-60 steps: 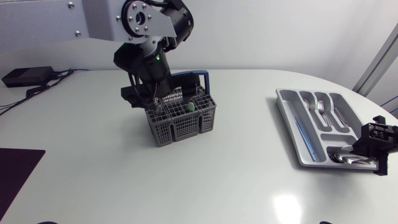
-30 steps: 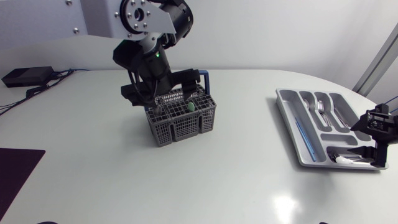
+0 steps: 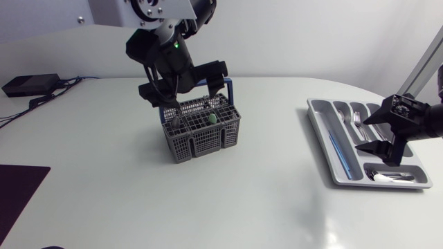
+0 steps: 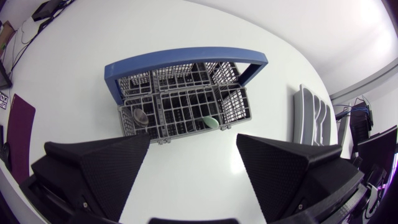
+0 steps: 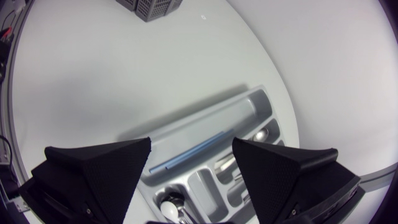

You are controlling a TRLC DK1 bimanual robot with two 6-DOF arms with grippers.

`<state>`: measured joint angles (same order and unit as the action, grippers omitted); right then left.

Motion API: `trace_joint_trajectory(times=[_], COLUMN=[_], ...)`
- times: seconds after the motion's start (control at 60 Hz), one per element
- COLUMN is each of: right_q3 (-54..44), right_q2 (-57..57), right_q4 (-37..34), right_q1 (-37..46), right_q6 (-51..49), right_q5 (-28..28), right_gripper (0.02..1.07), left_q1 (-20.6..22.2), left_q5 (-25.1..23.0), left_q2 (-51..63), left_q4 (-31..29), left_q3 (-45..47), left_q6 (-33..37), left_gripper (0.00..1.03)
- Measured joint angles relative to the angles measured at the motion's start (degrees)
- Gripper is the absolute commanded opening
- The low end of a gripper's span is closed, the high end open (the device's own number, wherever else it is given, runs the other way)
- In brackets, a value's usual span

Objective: Unload the cutlery basket into the drawer organizer.

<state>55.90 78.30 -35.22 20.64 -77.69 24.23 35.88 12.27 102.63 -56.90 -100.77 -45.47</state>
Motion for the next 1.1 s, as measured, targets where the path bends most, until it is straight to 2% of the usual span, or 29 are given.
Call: trace_joint_trajectory(times=[0.2, 0.433, 0.717, 1.1], right_q3=[0.4, 4.6, 11.5, 20.8], right_q2=[-0.8, 0.2, 6.6, 15.6], right_q4=[-1.3, -0.6, 1.1, 1.2], right_q1=[-11.9, -23.2, -31.4, -39.2], right_q6=[13.2, 27.5, 41.2, 52.6], right_q5=[0.4, 1.9, 4.5, 5.6], right_gripper=[0.96, 0.96, 0.96, 0.96], left_q1=[0.0, -0.5, -2.5, -4.6], left_q5=[-0.4, -3.2, -7.6, -12.2], left_q2=[0.6, 0.6, 0.6, -3.3], left_q4=[0.0, 0.0, 0.6, 2.1], left_q3=[0.0, 0.0, 1.3, 6.1], left_q6=[0.0, 0.0, 1.8, 9.4], left_gripper=[0.98, 0.98, 0.98, 0.98])
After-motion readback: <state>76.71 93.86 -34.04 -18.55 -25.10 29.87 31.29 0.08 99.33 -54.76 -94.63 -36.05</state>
